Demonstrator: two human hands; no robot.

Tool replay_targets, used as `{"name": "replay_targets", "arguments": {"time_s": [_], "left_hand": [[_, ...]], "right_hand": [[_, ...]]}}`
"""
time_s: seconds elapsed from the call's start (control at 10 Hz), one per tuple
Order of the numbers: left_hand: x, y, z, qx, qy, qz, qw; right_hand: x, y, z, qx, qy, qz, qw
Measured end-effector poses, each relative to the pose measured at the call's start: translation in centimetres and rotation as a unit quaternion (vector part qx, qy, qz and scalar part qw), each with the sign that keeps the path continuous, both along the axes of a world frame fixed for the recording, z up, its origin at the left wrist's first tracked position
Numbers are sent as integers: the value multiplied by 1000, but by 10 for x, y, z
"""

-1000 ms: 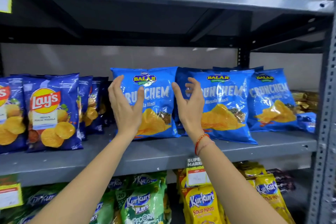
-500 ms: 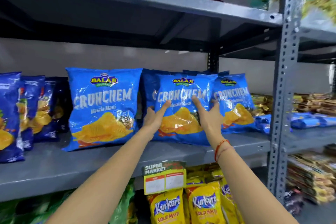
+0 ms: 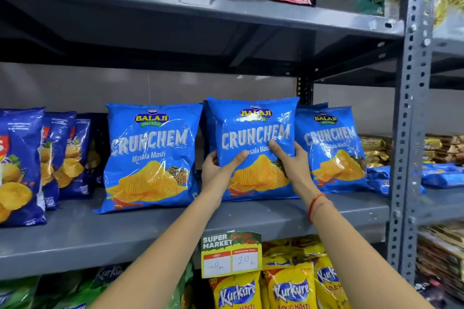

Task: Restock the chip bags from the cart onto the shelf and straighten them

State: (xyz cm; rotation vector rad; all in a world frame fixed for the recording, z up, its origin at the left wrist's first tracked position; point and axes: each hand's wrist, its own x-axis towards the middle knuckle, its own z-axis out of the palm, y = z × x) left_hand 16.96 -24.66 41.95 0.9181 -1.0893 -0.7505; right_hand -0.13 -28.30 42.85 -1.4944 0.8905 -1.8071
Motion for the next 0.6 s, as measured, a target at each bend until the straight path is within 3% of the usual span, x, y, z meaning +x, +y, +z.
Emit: {"name": "replay_targets", "arguments": {"time_s": [0.2,0.4,0.6], "left_hand": [[-2,-2,-4,5,-22,34,999],[-9,11,-8,-5,-75,113,991],[-7,38,-15,-111,-148,167,968]], "right_hand": [[3,-17,-7,3,12,9,1000],[6,-7,-12,16,35,-61,997],[3,23,-10,-44,63,-176,981]]}}
